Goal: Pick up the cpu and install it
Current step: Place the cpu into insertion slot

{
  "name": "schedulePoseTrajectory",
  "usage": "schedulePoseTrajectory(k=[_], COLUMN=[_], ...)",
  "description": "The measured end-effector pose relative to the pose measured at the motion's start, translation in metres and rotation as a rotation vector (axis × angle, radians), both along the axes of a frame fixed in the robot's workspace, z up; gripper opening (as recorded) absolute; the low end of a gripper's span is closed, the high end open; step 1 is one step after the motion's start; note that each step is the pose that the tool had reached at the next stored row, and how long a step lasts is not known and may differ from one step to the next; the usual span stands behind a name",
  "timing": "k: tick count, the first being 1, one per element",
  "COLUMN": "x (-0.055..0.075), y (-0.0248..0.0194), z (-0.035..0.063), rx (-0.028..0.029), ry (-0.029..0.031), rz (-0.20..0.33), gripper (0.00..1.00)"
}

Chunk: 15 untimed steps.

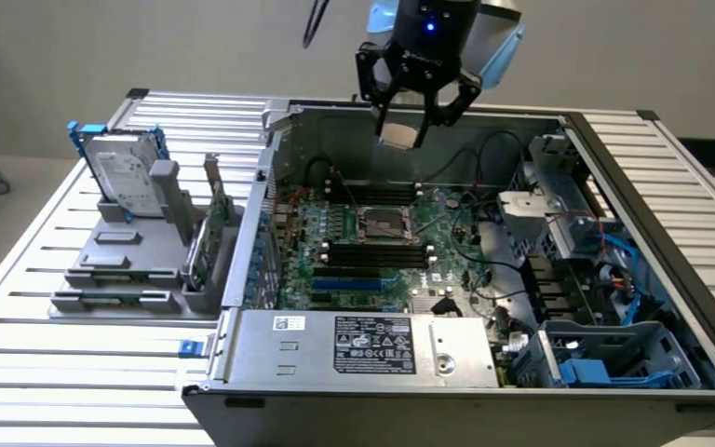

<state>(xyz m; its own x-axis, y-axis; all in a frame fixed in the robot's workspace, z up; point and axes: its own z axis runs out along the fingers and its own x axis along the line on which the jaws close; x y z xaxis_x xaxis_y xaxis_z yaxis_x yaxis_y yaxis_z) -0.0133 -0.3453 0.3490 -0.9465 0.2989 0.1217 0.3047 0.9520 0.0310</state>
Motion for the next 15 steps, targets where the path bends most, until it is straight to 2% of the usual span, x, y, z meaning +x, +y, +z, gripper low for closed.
schedulePoseTrajectory(k=[15], x=[0.0], y=[0.0], z=[-0.0029], rx=[0.0], ry=[0.0], rz=[-0.273], gripper=[0.54])
